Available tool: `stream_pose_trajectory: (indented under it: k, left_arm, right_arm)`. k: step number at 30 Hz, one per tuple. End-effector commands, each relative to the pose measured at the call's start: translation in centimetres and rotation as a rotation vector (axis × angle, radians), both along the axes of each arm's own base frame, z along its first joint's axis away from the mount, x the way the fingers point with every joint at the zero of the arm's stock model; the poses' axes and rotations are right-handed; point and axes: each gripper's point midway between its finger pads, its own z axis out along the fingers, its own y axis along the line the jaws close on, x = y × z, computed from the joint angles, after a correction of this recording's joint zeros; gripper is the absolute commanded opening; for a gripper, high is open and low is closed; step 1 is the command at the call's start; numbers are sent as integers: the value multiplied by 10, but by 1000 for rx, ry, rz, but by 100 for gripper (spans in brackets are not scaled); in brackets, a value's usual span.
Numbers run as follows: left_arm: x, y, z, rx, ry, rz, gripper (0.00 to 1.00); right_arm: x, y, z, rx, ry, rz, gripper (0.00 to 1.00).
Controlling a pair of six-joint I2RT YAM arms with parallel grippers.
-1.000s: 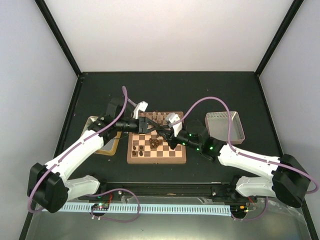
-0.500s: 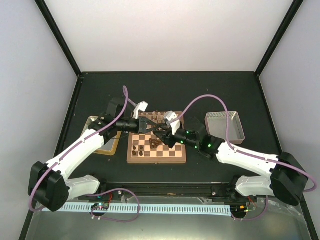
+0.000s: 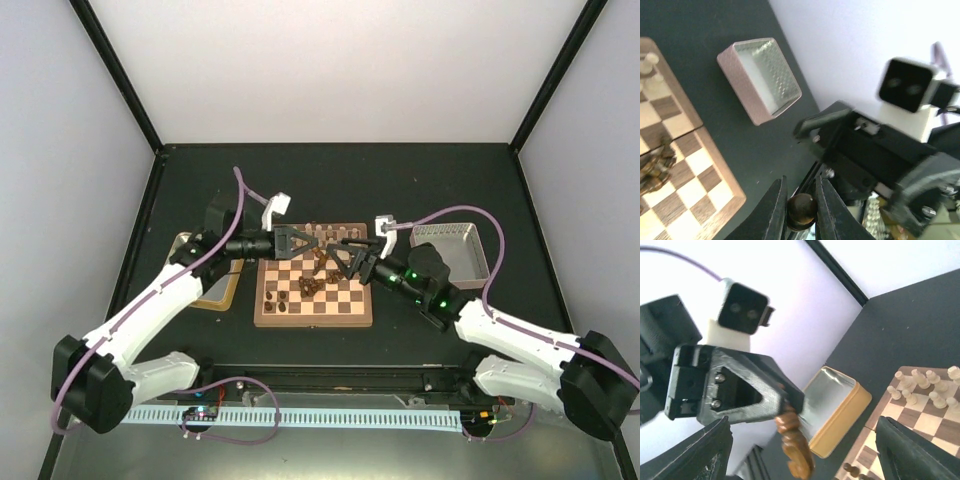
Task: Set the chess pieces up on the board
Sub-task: Pick up the chess piece from the chessboard.
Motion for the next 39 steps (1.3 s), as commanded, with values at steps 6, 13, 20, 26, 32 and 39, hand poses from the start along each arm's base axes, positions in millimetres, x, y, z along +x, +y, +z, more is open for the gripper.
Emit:
stream_pose_trajectory:
  k: [6, 13, 20, 26, 32, 39]
  left_arm:
    - [14, 8, 100, -314, -70, 169, 2]
    - [10, 14, 119, -434, 9, 205, 2]
    - [6, 14, 120, -451, 60, 198, 2]
    - [5, 13, 122, -462, 65, 186, 2]
    - [5, 12, 121, -461, 45, 179, 1]
    - [2, 14, 122, -435, 1, 182, 1]
  right_arm:
    - [-5, -9, 69, 493, 286, 78, 78]
    - [-7, 8, 103, 551, 304, 186, 71]
    - [-6, 12, 103, 546, 314, 198, 54]
    - [-3, 13, 97, 531, 333, 184, 45]
    - [-2, 19, 95, 529, 374, 201, 31]
    - [1, 17, 94, 536, 379, 179, 9]
